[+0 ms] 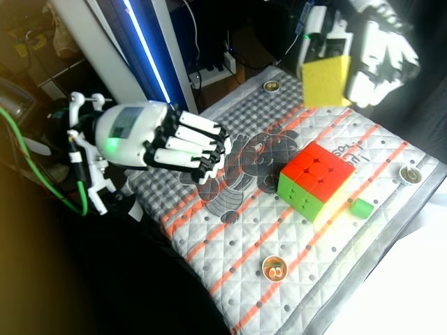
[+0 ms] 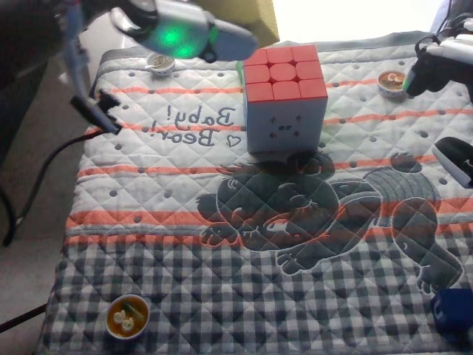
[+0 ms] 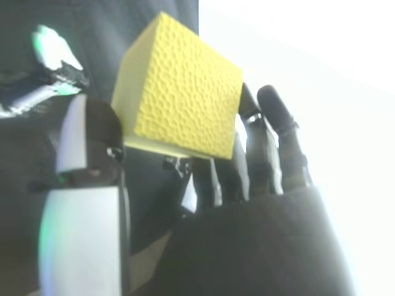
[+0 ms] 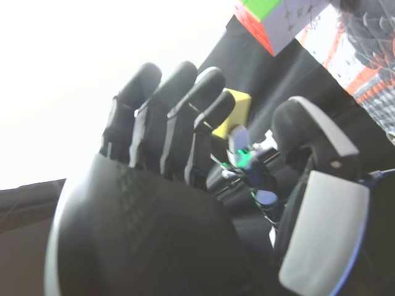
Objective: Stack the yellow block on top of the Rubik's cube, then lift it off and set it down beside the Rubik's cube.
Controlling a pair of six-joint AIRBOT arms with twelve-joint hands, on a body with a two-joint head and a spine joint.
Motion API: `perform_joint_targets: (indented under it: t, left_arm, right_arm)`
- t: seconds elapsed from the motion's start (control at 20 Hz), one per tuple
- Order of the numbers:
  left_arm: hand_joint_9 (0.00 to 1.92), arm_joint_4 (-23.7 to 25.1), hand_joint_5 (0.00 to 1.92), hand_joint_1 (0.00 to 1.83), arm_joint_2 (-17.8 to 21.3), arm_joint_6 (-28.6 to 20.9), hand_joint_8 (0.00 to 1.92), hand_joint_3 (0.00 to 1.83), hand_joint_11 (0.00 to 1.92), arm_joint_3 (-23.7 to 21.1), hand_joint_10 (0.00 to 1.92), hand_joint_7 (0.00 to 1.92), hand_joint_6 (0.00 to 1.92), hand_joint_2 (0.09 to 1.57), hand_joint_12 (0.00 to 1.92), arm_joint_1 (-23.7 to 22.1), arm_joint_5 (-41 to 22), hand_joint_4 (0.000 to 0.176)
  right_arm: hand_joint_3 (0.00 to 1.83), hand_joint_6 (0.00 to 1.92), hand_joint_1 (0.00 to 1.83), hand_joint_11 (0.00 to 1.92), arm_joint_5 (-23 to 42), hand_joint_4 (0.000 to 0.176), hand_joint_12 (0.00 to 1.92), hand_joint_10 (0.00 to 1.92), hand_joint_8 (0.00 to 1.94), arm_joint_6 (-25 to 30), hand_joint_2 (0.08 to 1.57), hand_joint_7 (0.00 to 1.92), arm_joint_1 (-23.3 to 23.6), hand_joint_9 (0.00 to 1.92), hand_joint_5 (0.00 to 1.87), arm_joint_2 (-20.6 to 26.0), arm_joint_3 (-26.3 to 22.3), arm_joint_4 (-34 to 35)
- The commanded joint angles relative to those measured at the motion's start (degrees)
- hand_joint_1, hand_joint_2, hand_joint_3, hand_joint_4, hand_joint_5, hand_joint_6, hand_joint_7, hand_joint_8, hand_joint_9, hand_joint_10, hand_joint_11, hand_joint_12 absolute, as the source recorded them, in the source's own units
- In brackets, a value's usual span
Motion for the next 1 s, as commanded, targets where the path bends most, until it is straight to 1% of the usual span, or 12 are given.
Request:
perform_joint_targets:
  t: [0.0, 0.05, 0.15, 0.25, 0.3, 0.35, 0.45, 0.5, 0.6, 0.8, 0.9, 0.95]
  left_arm:
    - [0.36, 0.3, 0.81, 1.11, -1.1, -0.3, 0.05, 0.0, 0.0, 0.9, 0.65, 0.75, 1.24, 1.2, 1.55, -1.3, 3.9, 0.0]
    - [0.39, 0.2, 0.8, 1.09, -2.8, -0.2, 0.04, 0.0, 0.0, 2.9, 0.55, 0.73, 1.27, 1.21, 1.5, -1.8, 2.2, 0.0]
    - [0.4, 0.2, 0.77, 1.01, -5.6, -0.2, 0.02, 0.0, 0.0, 6.1, 0.53, 0.71, 1.31, 1.23, 1.59, -2.2, -0.5, 0.0]
    - [0.36, 0.1, 0.82, 1.1, -7.7, -0.2, 0.02, 0.0, 0.0, 8.5, 0.53, 0.72, 1.22, 1.2, 1.57, -2.6, -2.9, 0.0]
    - [0.29, 0.5, 0.83, 1.1, -8.9, -0.2, 0.0, 0.0, 0.0, 10.1, 0.44, 0.68, 1.22, 1.2, 1.41, -3.0, -4.4, 0.0]
    - [0.24, 0.8, 0.8, 1.07, -9.5, -0.2, 0.0, 0.0, 0.0, 10.8, 0.35, 0.61, 1.27, 1.21, 1.16, -3.3, -5.2, 0.0]
    - [0.21, 1.4, 0.78, 1.06, -10.8, -0.2, 0.0, 0.0, 0.0, 12.4, 0.25, 0.56, 1.3, 1.22, 0.93, -3.8, -7.1, 0.0]
    - [0.22, 1.6, 0.78, 1.06, -11.5, -0.2, 0.0, 0.0, 0.0, 13.2, 0.21, 0.56, 1.3, 1.23, 0.83, -3.9, -7.8, 0.0]
    - [0.26, 2.3, 0.8, 1.08, -12.7, -0.2, 0.01, 0.0, 0.0, 14.0, 0.15, 0.59, 1.26, 1.21, 0.79, -3.9, -8.6, 0.0]
    - [0.32, 4.6, 0.82, 1.07, -14.0, -0.2, 0.02, 0.0, 0.0, 14.2, 0.15, 0.61, 1.25, 1.2, 1.13, -3.9, -9.7, 0.0]
    - [0.27, 4.8, 0.79, 1.04, -14.2, -0.3, 0.0, 0.0, 0.0, 14.3, 0.21, 0.58, 1.28, 1.22, 1.16, -3.9, -9.8, 0.0]
    - [0.22, 4.8, 0.57, 0.9, -14.4, -0.3, 0.0, 0.0, 0.0, 14.6, 0.22, 0.52, 0.83, 1.19, 1.22, -3.8, -10.0, 0.0]
  right_arm:
    - [0.71, 1.14, 1.1, 0.15, 6.7, 0.0, 1.92, 1.42, 1.11, 0.0, 0.75, 0.55, 1.0, 0.37, 0.43, -0.1, 0.3, -0.3]
    - [0.69, 1.17, 1.14, 0.13, 6.3, 0.0, 1.92, 1.41, 1.11, 0.0, 0.76, 0.53, 1.3, 0.36, 0.41, -0.2, 0.4, -0.5]
    - [0.65, 1.2, 1.19, 0.15, 5.5, 0.0, 1.91, 1.41, 1.15, 0.0, 0.78, 0.51, 1.7, 0.36, 0.38, -0.4, 0.5, -0.9]
    - [0.63, 1.15, 1.16, 0.2, 4.8, 0.0, 1.91, 1.39, 1.14, 0.0, 0.81, 0.54, 2.1, 0.38, 0.41, -0.7, 0.7, -1.4]
    - [0.65, 1.16, 1.15, 0.26, 4.2, 0.0, 1.92, 1.43, 1.17, 0.0, 0.79, 0.56, 2.6, 0.42, 0.44, -1.0, 0.9, -1.7]
    - [0.64, 1.17, 1.15, 0.19, 3.9, 0.0, 1.92, 1.45, 1.17, 0.0, 0.81, 0.51, 2.8, 0.35, 0.39, -1.1, 1.0, -1.9]
    - [0.57, 1.18, 1.13, 0.17, 3.3, 0.0, 1.92, 1.44, 1.17, 0.0, 0.86, 0.49, 3.2, 0.33, 0.36, -1.3, 1.1, -2.2]
    - [0.54, 1.18, 1.14, 0.14, 3.1, 0.0, 1.92, 1.45, 1.18, 0.0, 0.88, 0.47, 3.3, 0.31, 0.36, -1.4, 1.2, -2.4]
    - [0.48, 1.09, 1.12, 0.14, 2.8, 0.0, 1.92, 1.44, 1.16, 0.1, 0.9, 0.47, 3.5, 0.31, 0.41, -1.6, 1.4, -2.5]
    - [0.42, 1.04, 1.19, 0.08, 2.7, 0.0, 1.92, 1.46, 1.2, 0.3, 0.92, 0.42, 3.6, 0.26, 0.42, -1.7, 1.5, -2.6]
    - [0.3, 0.97, 1.21, 0.06, 2.6, 0.0, 1.92, 1.42, 1.18, 0.3, 0.97, 0.43, 3.6, 0.27, 0.45, -1.8, 1.6, -2.6]
    - [0.25, 0.99, 1.23, 0.06, 2.6, 0.0, 1.92, 1.42, 1.18, 0.4, 0.99, 0.44, 3.6, 0.27, 0.46, -1.8, 1.6, -2.6]
